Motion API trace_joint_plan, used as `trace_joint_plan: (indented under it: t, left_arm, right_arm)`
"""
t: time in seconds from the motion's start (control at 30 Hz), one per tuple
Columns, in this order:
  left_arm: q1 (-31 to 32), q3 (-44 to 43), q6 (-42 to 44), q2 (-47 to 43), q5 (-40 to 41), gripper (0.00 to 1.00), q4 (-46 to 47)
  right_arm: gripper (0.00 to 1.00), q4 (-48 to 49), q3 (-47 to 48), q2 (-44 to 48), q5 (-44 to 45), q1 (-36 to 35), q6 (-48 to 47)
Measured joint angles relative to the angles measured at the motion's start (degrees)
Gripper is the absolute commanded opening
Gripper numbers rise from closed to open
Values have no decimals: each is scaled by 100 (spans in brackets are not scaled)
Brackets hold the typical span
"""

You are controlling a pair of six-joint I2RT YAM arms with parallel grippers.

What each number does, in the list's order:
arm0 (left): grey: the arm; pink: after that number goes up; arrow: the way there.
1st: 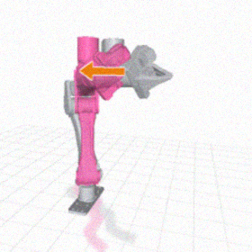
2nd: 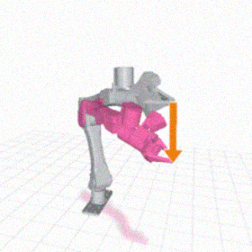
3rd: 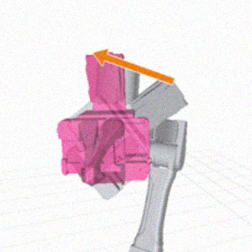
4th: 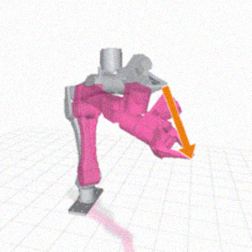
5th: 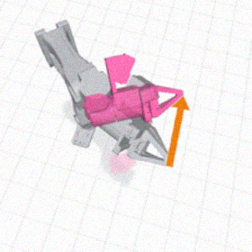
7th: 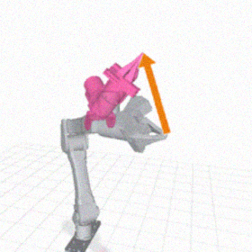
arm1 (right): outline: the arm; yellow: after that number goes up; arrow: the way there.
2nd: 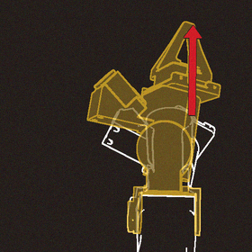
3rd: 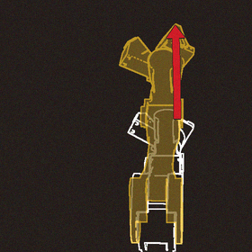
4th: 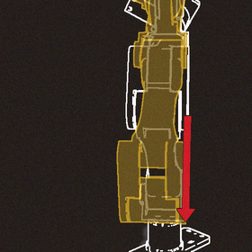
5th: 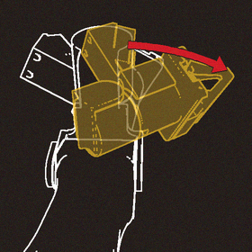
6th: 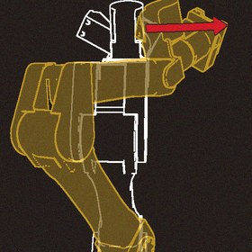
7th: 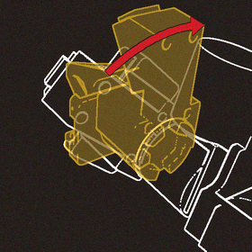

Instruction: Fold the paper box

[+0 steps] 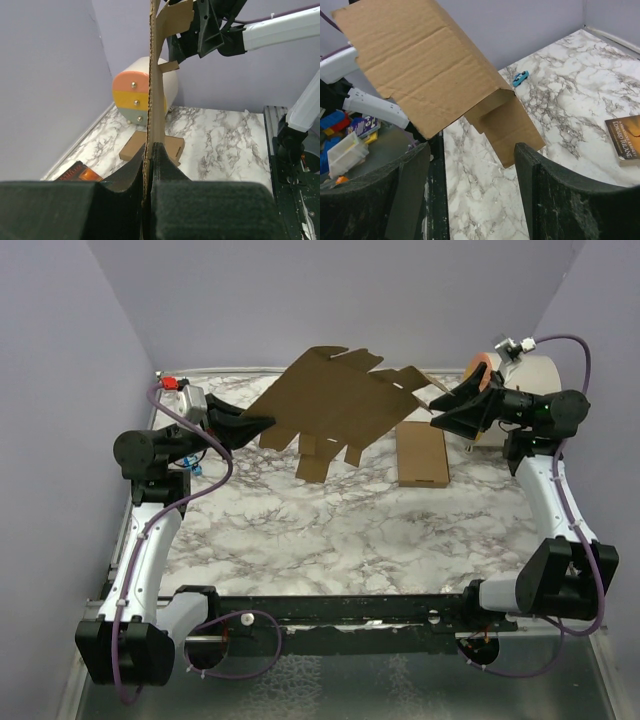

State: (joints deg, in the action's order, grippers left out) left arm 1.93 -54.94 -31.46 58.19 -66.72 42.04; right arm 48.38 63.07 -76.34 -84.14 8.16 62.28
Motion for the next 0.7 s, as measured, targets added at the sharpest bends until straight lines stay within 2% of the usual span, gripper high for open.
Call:
trace_joint_plan:
  t: [0.17, 0.3, 0.37, 0.43, 0.53, 0.57, 0.63, 0.7]
  left_arm:
    - [0, -122, -26, 35, -90, 0, 28]
    - [-7, -448, 660, 48, -160, 0, -623]
    - [-11, -566, 1088, 85, -295, 0, -855]
    - [-26, -686, 1552, 192, -525, 0, -1021]
    - [-81, -1005, 2028, 553, -927, 0, -1185]
    - [-94, -1147, 2129, 699, -1043, 0, -1226]
    - [-133, -1504, 2238, 1034, -1309, 0, -1300]
    - [-157, -1880, 2236, 1373, -1567, 0, -1335]
  right_arm:
    - [69, 505, 2, -249, -94, -35, 273]
    - [65, 988, 186, -474, -284, -28, 501]
    - [65, 776, 310, -461, -376, 28, 26]
    - [65, -9, 461, -376, -391, 140, -911]
    - [68, -2385, 990, -284, -101, 352, -3322]
    - [71, -3001, 1141, -273, 57, 404, -3974]
    - [88, -3950, 1241, -210, 299, 435, -5224]
    - [97, -4607, 1115, -96, 387, 433, -6343]
